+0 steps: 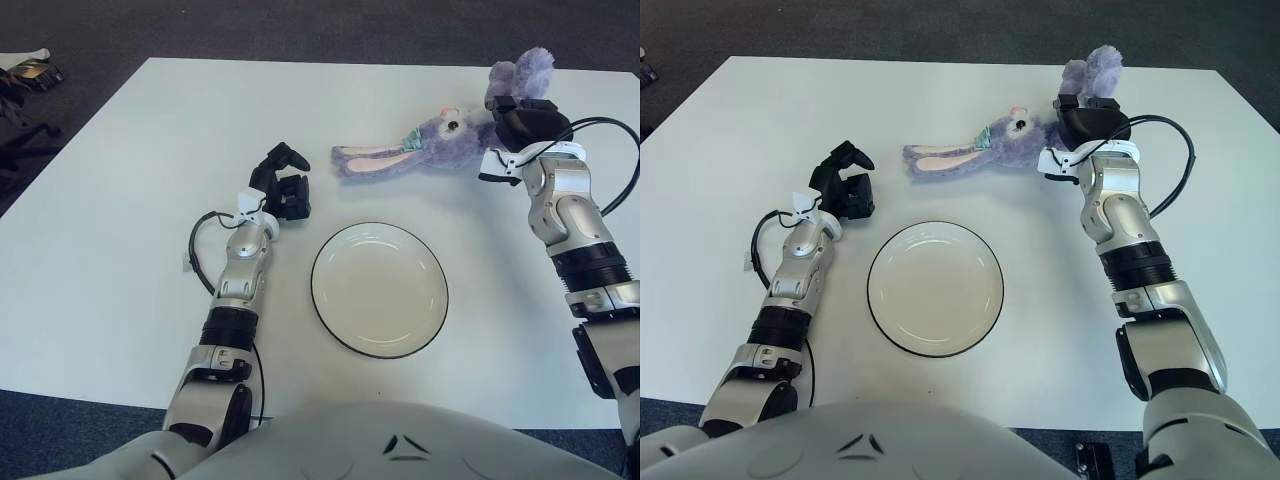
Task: Put the doll into the plate.
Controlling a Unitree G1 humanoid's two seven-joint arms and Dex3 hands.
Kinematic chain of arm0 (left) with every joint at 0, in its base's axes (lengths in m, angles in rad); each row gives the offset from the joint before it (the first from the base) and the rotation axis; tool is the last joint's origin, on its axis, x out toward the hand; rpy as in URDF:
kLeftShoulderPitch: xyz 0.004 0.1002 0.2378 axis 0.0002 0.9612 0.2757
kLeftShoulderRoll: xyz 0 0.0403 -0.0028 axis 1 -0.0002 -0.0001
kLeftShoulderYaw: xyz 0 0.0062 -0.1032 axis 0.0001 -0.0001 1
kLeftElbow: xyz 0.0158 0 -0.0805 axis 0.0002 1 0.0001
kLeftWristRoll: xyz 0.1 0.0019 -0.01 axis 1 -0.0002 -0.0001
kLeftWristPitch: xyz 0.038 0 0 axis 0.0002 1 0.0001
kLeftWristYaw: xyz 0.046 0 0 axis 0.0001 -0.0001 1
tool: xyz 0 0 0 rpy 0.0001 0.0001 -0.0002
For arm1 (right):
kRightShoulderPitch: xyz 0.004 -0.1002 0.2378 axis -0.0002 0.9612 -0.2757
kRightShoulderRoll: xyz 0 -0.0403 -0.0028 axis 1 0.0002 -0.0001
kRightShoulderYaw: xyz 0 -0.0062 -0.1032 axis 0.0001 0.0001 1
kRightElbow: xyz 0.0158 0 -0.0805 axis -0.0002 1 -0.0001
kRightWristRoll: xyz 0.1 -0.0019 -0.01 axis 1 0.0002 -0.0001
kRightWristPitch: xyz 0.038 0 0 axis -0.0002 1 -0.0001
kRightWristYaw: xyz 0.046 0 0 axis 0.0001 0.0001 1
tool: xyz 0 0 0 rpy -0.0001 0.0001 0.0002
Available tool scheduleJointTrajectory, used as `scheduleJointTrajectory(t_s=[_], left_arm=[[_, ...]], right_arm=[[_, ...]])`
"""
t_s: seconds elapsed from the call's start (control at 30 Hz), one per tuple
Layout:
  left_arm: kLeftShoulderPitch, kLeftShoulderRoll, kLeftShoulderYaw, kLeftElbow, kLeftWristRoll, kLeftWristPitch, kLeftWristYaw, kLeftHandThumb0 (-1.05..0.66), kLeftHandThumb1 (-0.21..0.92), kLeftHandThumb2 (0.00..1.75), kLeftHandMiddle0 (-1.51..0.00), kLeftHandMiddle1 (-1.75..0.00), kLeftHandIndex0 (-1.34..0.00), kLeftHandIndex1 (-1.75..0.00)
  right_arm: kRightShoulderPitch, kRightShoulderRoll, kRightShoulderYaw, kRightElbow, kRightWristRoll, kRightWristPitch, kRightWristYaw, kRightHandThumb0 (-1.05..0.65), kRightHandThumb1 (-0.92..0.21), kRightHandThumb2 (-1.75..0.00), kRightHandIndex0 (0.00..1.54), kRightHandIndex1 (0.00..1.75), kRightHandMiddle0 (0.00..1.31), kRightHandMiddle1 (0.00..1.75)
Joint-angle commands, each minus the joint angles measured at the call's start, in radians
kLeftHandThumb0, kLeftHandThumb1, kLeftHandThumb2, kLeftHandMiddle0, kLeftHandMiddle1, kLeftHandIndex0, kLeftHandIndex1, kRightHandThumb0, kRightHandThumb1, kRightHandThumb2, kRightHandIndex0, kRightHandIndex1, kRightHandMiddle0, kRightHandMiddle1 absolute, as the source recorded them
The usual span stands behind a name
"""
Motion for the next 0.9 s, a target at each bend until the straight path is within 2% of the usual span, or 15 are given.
scheduleJointTrajectory(t_s=[0.0, 0.23, 0.4, 0.53, 0.87], left_arm=[[0.068, -0.005, -0.004, 0.018, -0.006, 0.013, -0.008, -0.48, 0.29, 1.35, -1.20, -1.75, -0.63, -1.75], [0.073, -0.004, -0.006, 0.009, -0.006, 0.015, -0.008, -0.48, 0.29, 1.35, -1.20, -1.75, -0.63, -1.75], [0.078, -0.006, -0.006, -0.003, -0.008, 0.025, -0.008, -0.48, 0.29, 1.35, -1.20, -1.75, -0.63, -1.75], [0.078, -0.007, -0.005, -0.006, -0.009, 0.023, -0.009, -0.48, 0.29, 1.35, -1.20, -1.75, -0.63, -1.75], [0.080, -0.008, -0.005, -0.003, -0.011, 0.017, -0.012, -0.48, 0.29, 1.35, -1.20, -1.75, -0.63, -1.75]], right_arm=[[-0.036, -0.013, 0.021, 0.048, 0.015, -0.014, -0.020, -0.62, -0.32, -0.86, 0.14, 0.12, 0.00, 0.49], [-0.064, -0.014, 0.053, 0.110, 0.015, -0.035, -0.067, -0.68, -0.35, -0.82, 0.21, 0.17, 0.00, 0.49], [-0.092, 0.000, 0.072, 0.176, 0.023, -0.047, -0.111, -0.70, -0.39, -0.77, 0.18, 0.48, 0.00, 0.55], [-0.117, 0.011, 0.083, 0.227, 0.039, -0.050, -0.139, -0.64, -0.35, -0.82, 0.15, 0.59, 0.00, 0.62], [-0.159, 0.029, 0.102, 0.318, 0.068, -0.054, -0.211, -0.55, -0.26, -0.92, 0.08, 0.59, 0.00, 0.69]])
